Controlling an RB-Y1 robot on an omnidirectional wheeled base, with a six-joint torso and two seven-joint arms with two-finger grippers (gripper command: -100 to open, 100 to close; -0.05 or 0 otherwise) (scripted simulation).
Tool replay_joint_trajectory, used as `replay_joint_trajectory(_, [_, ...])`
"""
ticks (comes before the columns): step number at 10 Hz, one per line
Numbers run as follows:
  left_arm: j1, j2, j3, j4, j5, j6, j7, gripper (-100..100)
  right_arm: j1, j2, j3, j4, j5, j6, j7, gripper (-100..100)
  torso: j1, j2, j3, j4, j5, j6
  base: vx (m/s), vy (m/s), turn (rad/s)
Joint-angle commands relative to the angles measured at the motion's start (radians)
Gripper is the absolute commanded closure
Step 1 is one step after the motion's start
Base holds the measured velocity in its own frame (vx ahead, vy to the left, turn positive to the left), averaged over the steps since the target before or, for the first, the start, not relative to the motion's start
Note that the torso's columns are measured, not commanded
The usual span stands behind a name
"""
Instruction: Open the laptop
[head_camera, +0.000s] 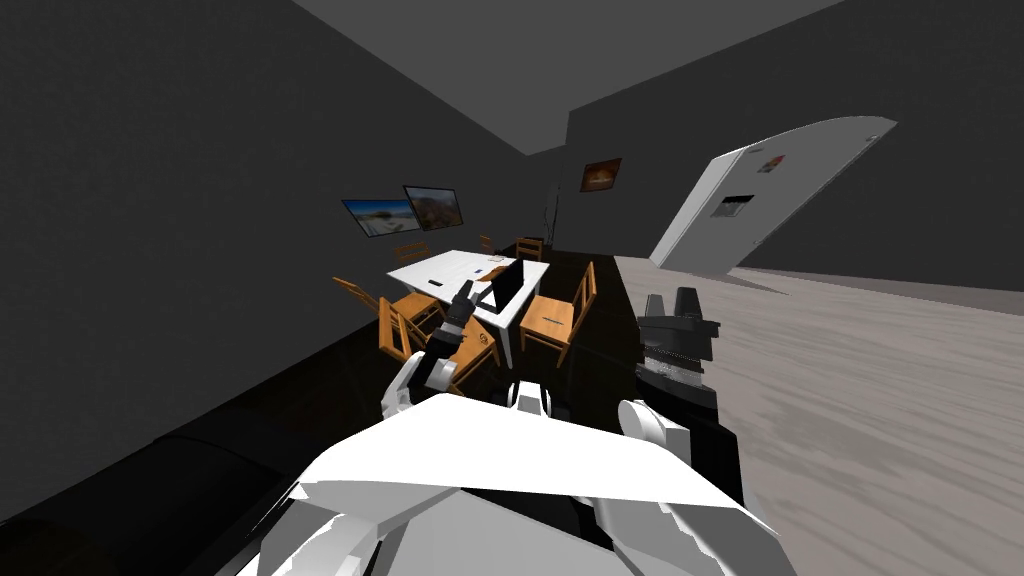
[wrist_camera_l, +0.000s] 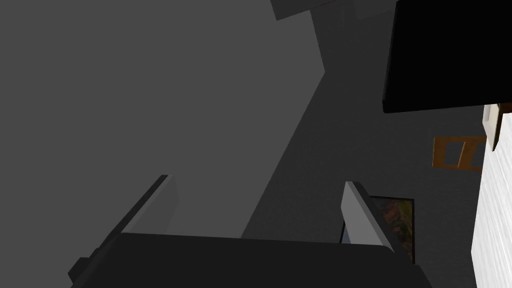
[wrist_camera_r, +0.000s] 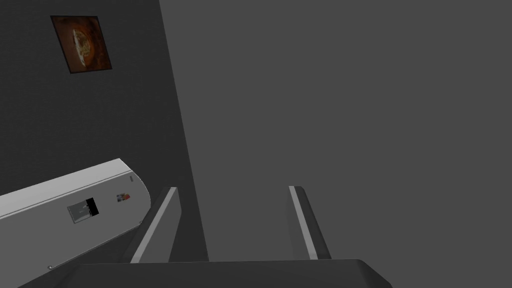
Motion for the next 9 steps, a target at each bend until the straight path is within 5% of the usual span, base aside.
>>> replay_joint_trajectory(1, [-0.010,0.036,0.001,0.016,-0.007,0.050,0.010,-100,0.000,0.000,0.000,0.000,0.000,0.000,0.000,0,0.000,0.000,0.000,0.000,0.000,0.000,0.030,0.010,-0.135])
replay_joint_trajectory(9, [-0.044,0.195,0.006,0.071,-0.032,0.217,0.044,-100,0.000,0.000,0.000,0.000,0.000,0.000,0.000,0,0.000,0.000,0.000,0.000,0.000,0.000,0.029,0.009,-0.123])
